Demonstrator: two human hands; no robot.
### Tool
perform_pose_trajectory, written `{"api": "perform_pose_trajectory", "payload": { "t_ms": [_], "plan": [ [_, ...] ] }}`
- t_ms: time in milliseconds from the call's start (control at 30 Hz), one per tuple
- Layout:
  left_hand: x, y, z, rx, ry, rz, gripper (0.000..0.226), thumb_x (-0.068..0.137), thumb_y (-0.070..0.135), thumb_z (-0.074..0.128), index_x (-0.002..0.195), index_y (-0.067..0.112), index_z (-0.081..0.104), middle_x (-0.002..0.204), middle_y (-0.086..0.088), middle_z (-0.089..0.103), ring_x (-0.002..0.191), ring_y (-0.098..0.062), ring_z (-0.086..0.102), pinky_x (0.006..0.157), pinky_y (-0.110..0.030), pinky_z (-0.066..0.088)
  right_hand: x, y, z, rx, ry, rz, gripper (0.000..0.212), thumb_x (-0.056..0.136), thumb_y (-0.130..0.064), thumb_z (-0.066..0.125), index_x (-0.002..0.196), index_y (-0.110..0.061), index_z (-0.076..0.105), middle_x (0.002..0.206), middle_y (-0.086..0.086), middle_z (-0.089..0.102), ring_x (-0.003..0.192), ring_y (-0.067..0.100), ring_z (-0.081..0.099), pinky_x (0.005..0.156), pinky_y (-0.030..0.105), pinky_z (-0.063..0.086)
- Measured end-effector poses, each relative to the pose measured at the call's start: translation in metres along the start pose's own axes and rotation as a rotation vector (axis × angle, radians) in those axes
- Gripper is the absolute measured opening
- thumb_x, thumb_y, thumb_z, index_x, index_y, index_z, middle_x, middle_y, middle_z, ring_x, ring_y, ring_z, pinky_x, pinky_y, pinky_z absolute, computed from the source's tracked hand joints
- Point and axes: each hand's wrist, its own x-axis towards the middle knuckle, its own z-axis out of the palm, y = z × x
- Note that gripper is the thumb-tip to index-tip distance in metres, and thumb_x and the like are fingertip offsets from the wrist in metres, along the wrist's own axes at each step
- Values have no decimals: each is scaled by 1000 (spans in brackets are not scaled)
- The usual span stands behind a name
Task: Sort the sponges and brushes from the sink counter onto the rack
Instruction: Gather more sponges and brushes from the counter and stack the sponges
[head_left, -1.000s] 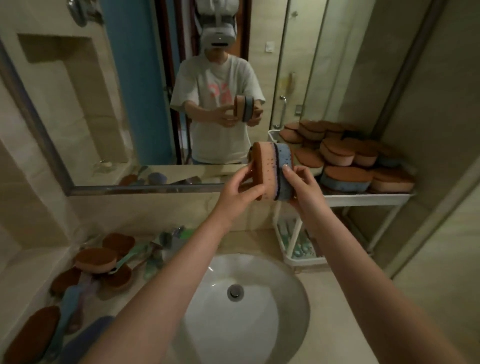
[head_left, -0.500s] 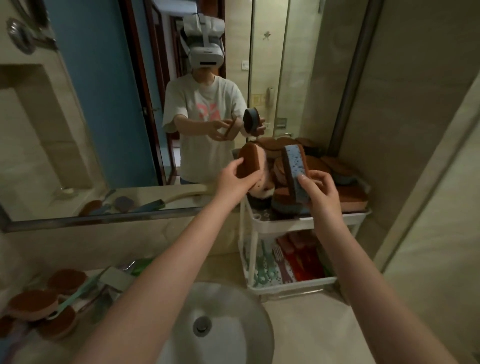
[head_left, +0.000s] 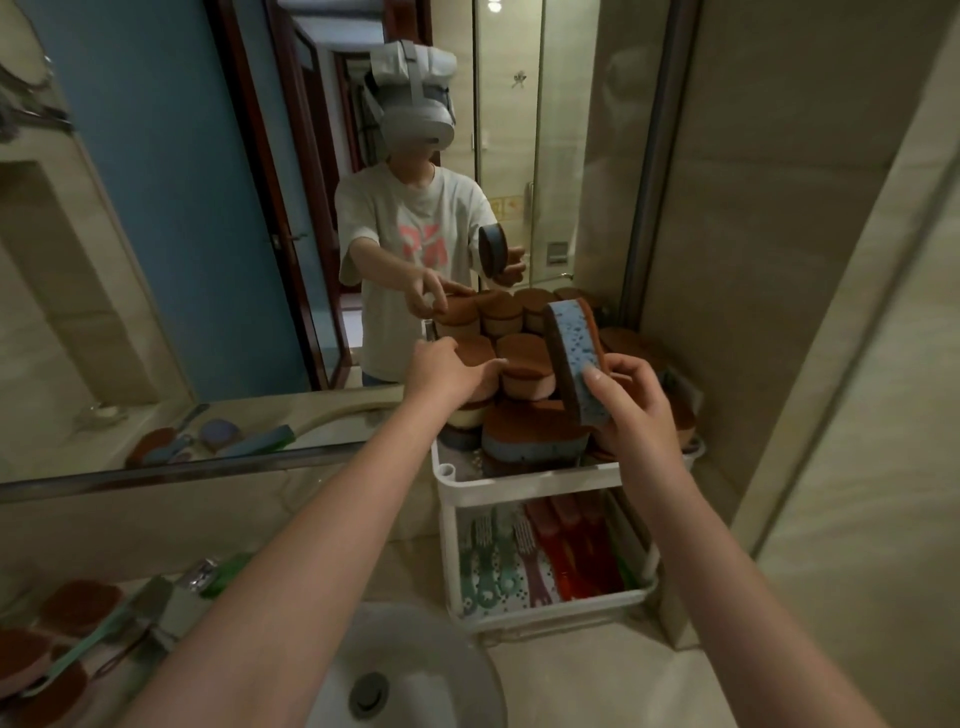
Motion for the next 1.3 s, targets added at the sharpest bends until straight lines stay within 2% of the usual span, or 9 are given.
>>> {"api": "perform_pose_trajectory", "payload": {
  "t_ms": [167,233,367,467,633,867,1033,1233,1300],
  "plan": [
    [-4,-1,5,48,-59,-41,82,80,76,34,139,20,41,147,-13,30,133,-35,34,104,-45,39,2,-1,-11,-30,-11,-41,19,86,-27,65,102,-24,56,103,-3,63,97,15,64,72,29,55],
    [-12,-2,6,86,18,-17,77,83,73,30,142,24,35,149,-10,26,136,-35,25,108,-48,31,3,-4,-16,-104,-27,-78,24,87,-27,65,108,-22,56,108,-3,62,99,11,63,68,21,55],
    [-43,6,17,-19,352,318,46,90,48,47,121,15,57,125,-9,47,119,-27,40,94,-35,35,11,-14,-30,-318,-106,-158,37,86,-25,66,120,-19,52,118,-7,57,106,6,57,80,27,55],
    [-61,12,38,-107,324,561,36,88,36,50,93,10,73,99,-7,64,98,-25,54,83,-33,42,22,-26,-48,-469,-140,-219,37,86,-20,68,119,-23,52,111,-17,53,102,2,55,80,22,53],
    [-62,10,62,-106,172,497,39,89,33,48,74,10,75,82,-2,72,85,-26,62,84,-41,49,43,-41,-83,-744,-244,-187,38,83,-7,67,113,-27,56,116,-6,52,104,9,51,75,15,43],
    [-63,6,71,-165,241,472,29,85,27,52,75,11,74,82,-1,72,82,-26,62,73,-40,50,60,-39,-97,-935,-442,-99,47,76,11,59,107,-24,57,123,-2,48,116,15,45,88,21,38],
    [-65,6,72,-167,254,469,26,84,24,54,75,11,75,83,-1,73,83,-25,62,73,-38,49,56,-25,-95,-1008,-387,-185,50,76,15,50,110,-20,61,121,-4,50,117,8,42,94,16,31],
    [-71,9,66,-134,244,501,40,86,38,44,80,13,75,86,0,73,87,-24,63,76,-37,47,38,-11,-90,-1119,-294,-393,46,77,-25,52,122,-17,62,131,2,56,126,19,46,103,27,33],
    [-74,9,63,-134,240,516,45,85,41,40,82,13,75,89,0,73,89,-23,63,77,-38,47,30,-4,-84,-1172,-220,-490,43,81,-35,52,120,-20,63,131,1,57,130,21,45,111,43,30]
  ]
}}
